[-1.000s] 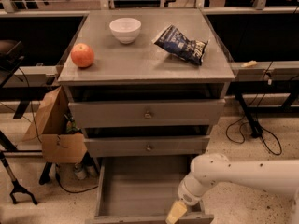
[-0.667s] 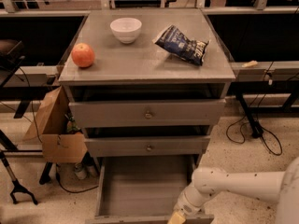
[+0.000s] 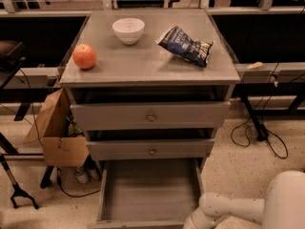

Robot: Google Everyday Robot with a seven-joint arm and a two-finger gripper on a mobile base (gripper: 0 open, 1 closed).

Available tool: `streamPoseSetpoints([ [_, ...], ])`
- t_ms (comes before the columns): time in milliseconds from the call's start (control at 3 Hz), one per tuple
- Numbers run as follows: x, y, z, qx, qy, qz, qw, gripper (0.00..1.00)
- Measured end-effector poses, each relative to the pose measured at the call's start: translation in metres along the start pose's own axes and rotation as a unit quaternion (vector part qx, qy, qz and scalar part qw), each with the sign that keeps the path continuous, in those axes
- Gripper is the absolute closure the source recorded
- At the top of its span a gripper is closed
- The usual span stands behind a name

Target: Close bottom drawer

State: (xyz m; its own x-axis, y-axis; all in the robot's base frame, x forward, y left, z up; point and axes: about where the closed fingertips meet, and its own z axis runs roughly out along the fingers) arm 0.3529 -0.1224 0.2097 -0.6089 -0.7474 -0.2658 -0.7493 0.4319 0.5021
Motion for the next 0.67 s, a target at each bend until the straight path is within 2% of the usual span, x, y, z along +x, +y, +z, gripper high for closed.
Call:
streamPoseSetpoints([
  [333, 0.009, -0.016, 0.024, 0.0, -0.004, 0.012, 0.9999, 1.0],
  [667, -0.004, -0.041, 0.032, 0.02, -0.009, 0.014, 0.9997, 0.81],
])
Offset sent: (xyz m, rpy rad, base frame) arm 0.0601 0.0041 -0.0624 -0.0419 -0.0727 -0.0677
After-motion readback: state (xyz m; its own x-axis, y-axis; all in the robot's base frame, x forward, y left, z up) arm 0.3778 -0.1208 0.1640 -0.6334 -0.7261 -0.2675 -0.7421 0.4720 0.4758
